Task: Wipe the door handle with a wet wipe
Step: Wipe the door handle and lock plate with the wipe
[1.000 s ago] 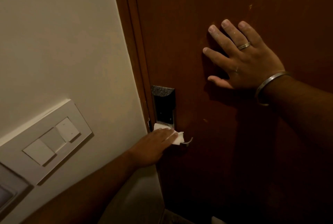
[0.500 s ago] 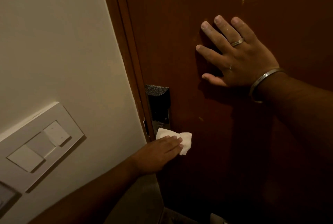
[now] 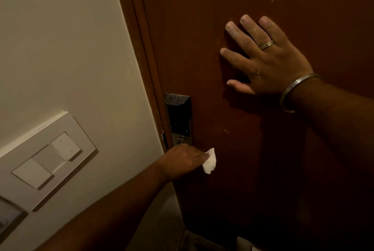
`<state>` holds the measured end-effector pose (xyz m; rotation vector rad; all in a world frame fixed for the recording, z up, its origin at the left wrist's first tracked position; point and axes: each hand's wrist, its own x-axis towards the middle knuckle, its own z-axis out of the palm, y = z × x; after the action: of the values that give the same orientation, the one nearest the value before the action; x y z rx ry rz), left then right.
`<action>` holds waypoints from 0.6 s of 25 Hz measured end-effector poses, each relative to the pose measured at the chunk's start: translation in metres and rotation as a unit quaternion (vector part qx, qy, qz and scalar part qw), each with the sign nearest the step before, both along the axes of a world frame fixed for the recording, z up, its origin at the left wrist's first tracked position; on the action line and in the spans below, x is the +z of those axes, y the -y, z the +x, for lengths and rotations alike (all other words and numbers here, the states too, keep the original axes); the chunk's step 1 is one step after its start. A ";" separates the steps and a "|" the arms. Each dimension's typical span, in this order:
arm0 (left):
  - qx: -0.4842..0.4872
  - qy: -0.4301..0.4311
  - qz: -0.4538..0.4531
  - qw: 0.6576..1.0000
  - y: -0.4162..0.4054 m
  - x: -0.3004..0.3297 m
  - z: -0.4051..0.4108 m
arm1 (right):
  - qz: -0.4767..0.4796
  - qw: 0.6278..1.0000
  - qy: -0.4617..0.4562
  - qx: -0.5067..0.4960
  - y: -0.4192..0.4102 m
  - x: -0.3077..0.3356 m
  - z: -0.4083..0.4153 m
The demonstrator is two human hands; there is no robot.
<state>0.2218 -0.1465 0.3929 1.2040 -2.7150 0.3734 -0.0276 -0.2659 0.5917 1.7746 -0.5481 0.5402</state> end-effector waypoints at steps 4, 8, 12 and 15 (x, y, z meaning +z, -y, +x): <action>0.060 0.031 0.028 0.997 0.007 0.018 0.052 | 0.000 1.000 -0.001 -0.006 0.000 0.001 -0.001; 0.079 -0.003 0.050 0.996 0.006 0.015 0.012 | 0.018 1.000 -0.006 -0.013 -0.002 0.001 0.000; 0.111 -0.102 0.062 0.987 -0.010 -0.015 -0.030 | 0.010 1.000 -0.001 -0.008 -0.002 0.001 -0.001; 0.113 -0.096 0.029 0.988 -0.008 -0.006 0.021 | 0.004 1.000 0.000 0.002 -0.001 -0.001 0.001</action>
<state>0.2423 -0.1382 0.3867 1.4871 -2.4491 0.1920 -0.0269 -0.2653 0.5910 1.7839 -0.5473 0.5405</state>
